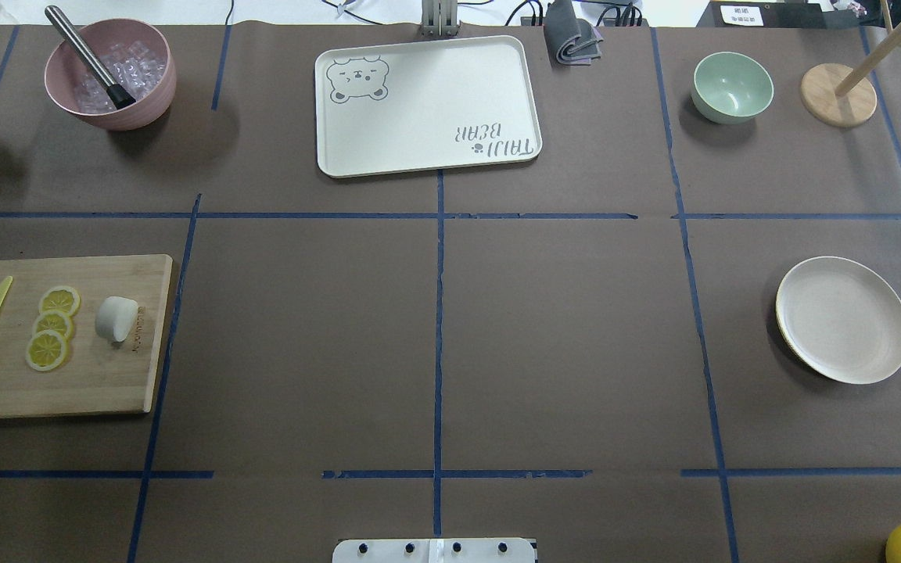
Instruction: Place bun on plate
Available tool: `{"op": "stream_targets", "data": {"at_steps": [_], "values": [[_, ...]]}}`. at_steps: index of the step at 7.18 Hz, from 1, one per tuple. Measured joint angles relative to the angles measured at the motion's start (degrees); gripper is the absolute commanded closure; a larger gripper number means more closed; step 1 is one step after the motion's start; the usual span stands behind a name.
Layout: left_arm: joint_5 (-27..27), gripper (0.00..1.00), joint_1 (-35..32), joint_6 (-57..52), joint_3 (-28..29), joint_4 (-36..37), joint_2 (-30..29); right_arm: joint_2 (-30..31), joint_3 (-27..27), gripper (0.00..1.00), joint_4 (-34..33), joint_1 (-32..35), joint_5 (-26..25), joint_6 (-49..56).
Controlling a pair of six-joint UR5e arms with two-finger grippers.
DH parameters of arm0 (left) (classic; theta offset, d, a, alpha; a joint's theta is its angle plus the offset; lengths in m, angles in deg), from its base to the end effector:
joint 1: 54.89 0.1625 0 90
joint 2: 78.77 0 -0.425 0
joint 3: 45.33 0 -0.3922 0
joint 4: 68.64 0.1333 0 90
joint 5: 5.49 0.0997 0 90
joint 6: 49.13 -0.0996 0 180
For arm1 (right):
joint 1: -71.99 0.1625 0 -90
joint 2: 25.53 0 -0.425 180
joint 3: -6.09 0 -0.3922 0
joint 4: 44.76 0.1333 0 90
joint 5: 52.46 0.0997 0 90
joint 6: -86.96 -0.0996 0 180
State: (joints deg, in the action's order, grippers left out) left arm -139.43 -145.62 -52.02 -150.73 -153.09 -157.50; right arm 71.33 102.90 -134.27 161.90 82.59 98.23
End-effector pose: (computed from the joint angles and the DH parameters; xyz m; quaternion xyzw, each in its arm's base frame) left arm -0.0694 -0.4052 0.6252 0.0003 0.3743 0.0128 0.9272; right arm 0.0621 -0.4418 0.6544 0.0408 -0.3809 -0.0929 0.9190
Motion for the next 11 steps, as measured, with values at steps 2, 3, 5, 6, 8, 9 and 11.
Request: {"op": "stream_targets", "data": {"at_steps": [2,3,5,6,8,9,11], "values": [[-0.41,0.00,0.07,-0.30,-0.15,-0.18,0.39,0.09,0.00,0.00,0.03,0.00,0.12,0.01],[-1.43,0.00,0.07,-0.45,-0.14,-0.27,0.53,0.16,0.00,0.00,0.06,0.00,0.15,0.05],[-2.81,0.00,0.11,-0.53,-0.14,-0.36,0.59,0.77,0.11,0.00,0.17,0.00,0.17,0.17],[-2.94,0.00,0.11,-0.54,-0.15,-0.41,0.60,0.95,0.27,0.00,0.20,0.00,0.14,0.17],[-2.99,0.00,0.12,-0.52,-0.22,-0.52,0.60,1.03,0.41,0.00,0.21,-0.02,0.13,0.09],[-3.01,0.00,0.12,-0.49,-0.23,-0.54,0.60,1.04,0.32,0.00,0.21,-0.08,0.18,0.05],[-3.07,0.00,0.12,-0.39,-0.25,-0.55,0.60,1.05,0.04,0.00,0.52,-0.45,2.00,-0.45]]}}
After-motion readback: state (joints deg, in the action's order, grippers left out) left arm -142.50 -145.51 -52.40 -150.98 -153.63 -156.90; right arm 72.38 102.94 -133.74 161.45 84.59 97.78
